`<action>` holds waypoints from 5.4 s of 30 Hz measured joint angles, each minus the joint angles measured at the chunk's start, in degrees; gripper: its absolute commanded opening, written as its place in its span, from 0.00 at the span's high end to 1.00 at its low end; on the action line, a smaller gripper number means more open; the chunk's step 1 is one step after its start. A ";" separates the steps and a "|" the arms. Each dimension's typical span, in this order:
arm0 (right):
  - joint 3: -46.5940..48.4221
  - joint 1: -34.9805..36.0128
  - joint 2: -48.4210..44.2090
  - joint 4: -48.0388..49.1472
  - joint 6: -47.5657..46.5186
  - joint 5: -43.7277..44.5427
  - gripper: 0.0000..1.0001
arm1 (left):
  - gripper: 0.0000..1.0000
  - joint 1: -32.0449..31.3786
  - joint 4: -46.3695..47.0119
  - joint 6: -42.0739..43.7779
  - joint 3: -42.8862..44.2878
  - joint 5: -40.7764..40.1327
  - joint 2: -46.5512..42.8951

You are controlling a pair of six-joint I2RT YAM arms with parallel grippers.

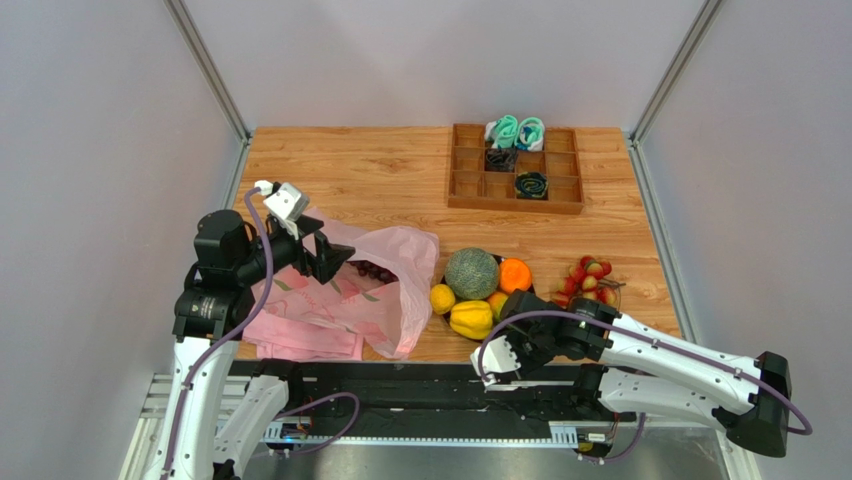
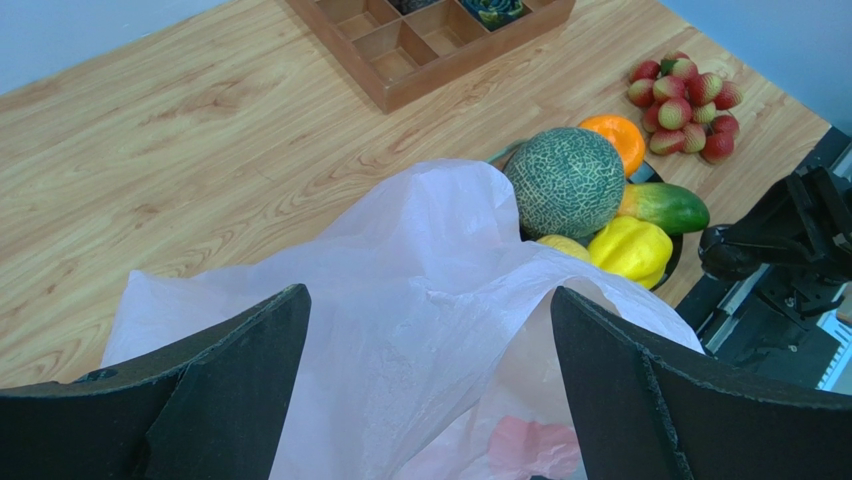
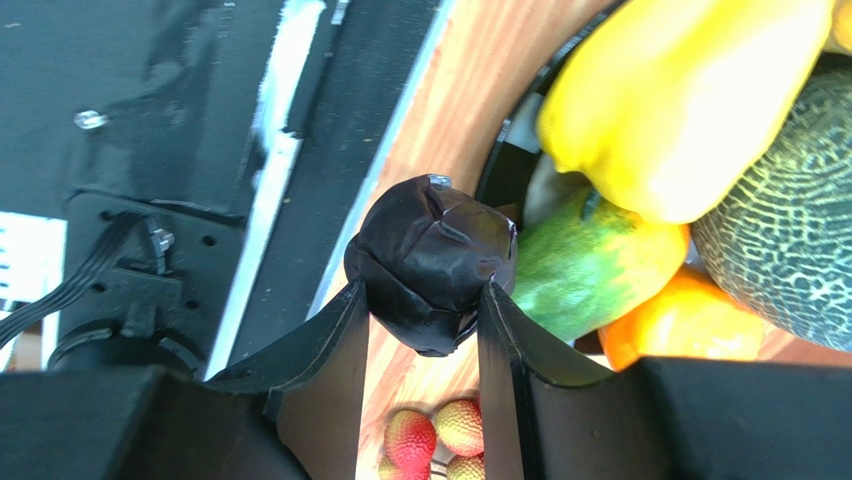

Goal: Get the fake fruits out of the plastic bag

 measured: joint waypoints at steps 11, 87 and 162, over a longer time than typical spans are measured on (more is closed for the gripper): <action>-0.92 -0.74 3.28 7.74 2.03 4.46 0.66 | 0.02 0.81 0.42 -0.70 -0.26 0.52 -0.15; 35.41 -61.33 15.23 -1.14 9.73 -18.99 0.82 | 0.02 1.11 2.08 1.46 3.08 3.23 11.30; 20.92 -60.06 28.79 8.66 25.57 0.35 0.10 | 0.02 1.60 1.01 3.39 0.07 2.43 6.05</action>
